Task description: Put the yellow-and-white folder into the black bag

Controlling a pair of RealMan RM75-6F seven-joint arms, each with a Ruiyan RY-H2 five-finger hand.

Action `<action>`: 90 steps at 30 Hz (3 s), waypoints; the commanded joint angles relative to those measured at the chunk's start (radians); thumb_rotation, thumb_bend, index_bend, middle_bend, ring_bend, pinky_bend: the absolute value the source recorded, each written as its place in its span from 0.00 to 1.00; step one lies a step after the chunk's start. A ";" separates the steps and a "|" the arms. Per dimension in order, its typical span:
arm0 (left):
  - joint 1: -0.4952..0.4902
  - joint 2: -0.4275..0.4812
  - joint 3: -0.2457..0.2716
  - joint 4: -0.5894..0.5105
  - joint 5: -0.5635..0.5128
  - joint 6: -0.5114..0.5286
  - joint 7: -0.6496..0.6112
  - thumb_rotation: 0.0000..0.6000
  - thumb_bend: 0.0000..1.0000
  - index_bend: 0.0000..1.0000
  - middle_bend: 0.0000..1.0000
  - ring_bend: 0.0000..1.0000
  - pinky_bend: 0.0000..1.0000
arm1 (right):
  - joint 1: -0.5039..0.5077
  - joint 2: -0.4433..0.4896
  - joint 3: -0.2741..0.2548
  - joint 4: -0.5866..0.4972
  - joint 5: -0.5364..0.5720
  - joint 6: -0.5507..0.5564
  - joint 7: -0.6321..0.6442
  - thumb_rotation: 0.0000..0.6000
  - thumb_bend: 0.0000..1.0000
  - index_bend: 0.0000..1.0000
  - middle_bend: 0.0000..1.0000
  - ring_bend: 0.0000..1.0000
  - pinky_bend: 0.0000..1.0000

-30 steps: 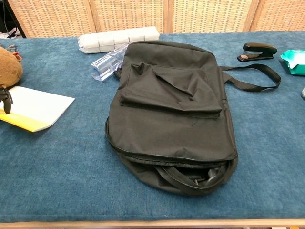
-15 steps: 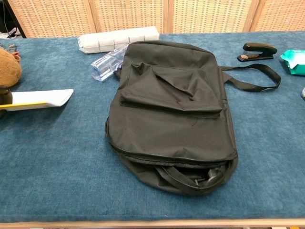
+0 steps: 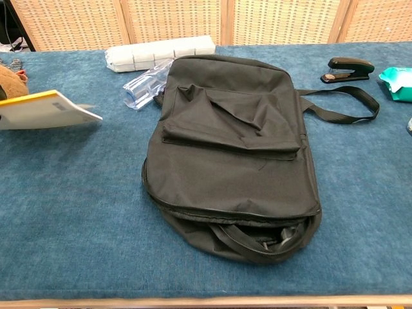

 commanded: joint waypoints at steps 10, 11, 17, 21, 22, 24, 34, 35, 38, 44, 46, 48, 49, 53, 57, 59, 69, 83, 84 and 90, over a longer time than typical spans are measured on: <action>-0.062 0.103 -0.044 -0.145 -0.001 0.048 0.052 1.00 0.43 0.83 0.64 0.60 0.72 | 0.206 0.062 0.019 -0.217 0.036 -0.307 -0.003 1.00 0.00 0.00 0.00 0.00 0.00; -0.068 0.116 -0.048 -0.166 0.000 0.050 0.061 1.00 0.43 0.83 0.64 0.60 0.72 | 0.217 0.054 0.022 -0.228 0.047 -0.324 -0.016 1.00 0.00 0.00 0.00 0.00 0.00; -0.105 0.208 -0.055 -0.293 0.028 0.061 0.117 1.00 0.43 0.83 0.64 0.59 0.72 | 0.281 -0.026 0.059 -0.250 0.155 -0.408 -0.120 1.00 0.00 0.00 0.00 0.00 0.00; -0.127 0.295 -0.047 -0.416 0.057 0.051 0.139 1.00 0.43 0.83 0.64 0.59 0.72 | 0.318 -0.089 0.085 -0.255 0.246 -0.441 -0.190 1.00 0.00 0.00 0.00 0.00 0.00; -0.132 0.325 -0.045 -0.463 0.062 0.040 0.151 1.00 0.43 0.83 0.64 0.59 0.72 | 0.327 -0.106 0.091 -0.258 0.273 -0.445 -0.208 1.00 0.00 0.00 0.00 0.00 0.00; -0.139 0.371 -0.044 -0.540 0.067 0.024 0.180 1.00 0.43 0.83 0.64 0.59 0.72 | 0.343 -0.139 0.101 -0.264 0.315 -0.452 -0.229 1.00 0.00 0.00 0.00 0.00 0.00; -0.137 0.476 -0.050 -0.735 0.071 -0.005 0.285 1.00 0.43 0.83 0.64 0.59 0.72 | 0.399 -0.293 0.104 -0.226 0.456 -0.438 -0.366 1.00 0.00 0.00 0.00 0.00 0.00; -0.136 0.479 -0.050 -0.739 0.072 -0.006 0.288 1.00 0.43 0.83 0.64 0.59 0.72 | 0.402 -0.313 0.104 -0.216 0.466 -0.430 -0.374 1.00 0.00 0.00 0.00 0.00 0.00; -0.134 0.484 -0.050 -0.743 0.073 -0.008 0.292 1.00 0.43 0.83 0.64 0.59 0.72 | 0.405 -0.359 0.099 -0.191 0.479 -0.413 -0.388 1.00 0.00 0.00 0.00 0.00 0.00; -0.132 0.479 -0.052 -0.742 0.074 -0.012 0.287 1.00 0.43 0.83 0.64 0.59 0.72 | 0.417 -0.449 0.096 -0.136 0.484 -0.381 -0.413 1.00 0.00 0.00 0.00 0.00 0.00; -0.131 0.475 -0.052 -0.740 0.077 -0.011 0.285 1.00 0.43 0.83 0.64 0.59 0.72 | 0.419 -0.477 0.095 -0.116 0.477 -0.366 -0.424 1.00 0.00 0.00 0.00 0.00 0.00; -0.129 0.470 -0.051 -0.738 0.081 -0.008 0.281 1.00 0.43 0.83 0.64 0.59 0.72 | 0.422 -0.507 0.093 -0.093 0.470 -0.354 -0.431 1.00 0.00 0.00 0.00 0.00 0.00; -0.128 0.469 -0.050 -0.737 0.083 -0.008 0.281 1.00 0.43 0.83 0.64 0.59 0.72 | 0.424 -0.517 0.091 -0.084 0.468 -0.353 -0.433 1.00 0.00 0.00 0.00 0.00 0.00; -0.126 0.463 -0.050 -0.732 0.088 -0.005 0.280 1.00 0.43 0.83 0.64 0.59 0.72 | 0.432 -0.567 0.081 -0.024 0.448 -0.342 -0.449 1.00 0.00 0.00 0.00 0.00 0.00; -0.123 0.463 -0.052 -0.730 0.089 -0.002 0.277 1.00 0.43 0.83 0.64 0.59 0.72 | 0.435 -0.603 0.073 0.024 0.442 -0.337 -0.453 1.00 0.00 0.00 0.00 0.00 0.00; -0.122 0.464 -0.052 -0.727 0.088 -0.003 0.277 1.00 0.43 0.83 0.64 0.59 0.72 | 0.435 -0.615 0.068 0.041 0.440 -0.335 -0.455 1.00 0.00 0.00 0.00 0.00 0.00; -0.119 0.459 -0.055 -0.716 0.087 -0.006 0.265 1.00 0.43 0.83 0.64 0.59 0.72 | 0.429 -0.682 0.066 0.154 0.419 -0.284 -0.483 1.00 0.16 0.07 0.08 0.03 0.12; -0.110 0.428 -0.047 -0.659 0.102 0.011 0.233 1.00 0.43 0.83 0.64 0.59 0.72 | 0.399 -0.672 0.076 0.181 0.375 -0.232 -0.386 1.00 0.80 0.52 0.47 0.39 0.57; -0.109 0.422 -0.047 -0.649 0.106 0.020 0.225 1.00 0.43 0.83 0.64 0.59 0.72 | 0.400 -0.663 0.079 0.172 0.378 -0.239 -0.368 1.00 0.80 0.52 0.47 0.40 0.57; -0.102 0.387 -0.038 -0.577 0.135 0.073 0.158 1.00 0.43 0.83 0.64 0.59 0.72 | 0.410 -0.600 0.131 0.120 0.430 -0.282 -0.266 1.00 0.80 0.55 0.50 0.42 0.58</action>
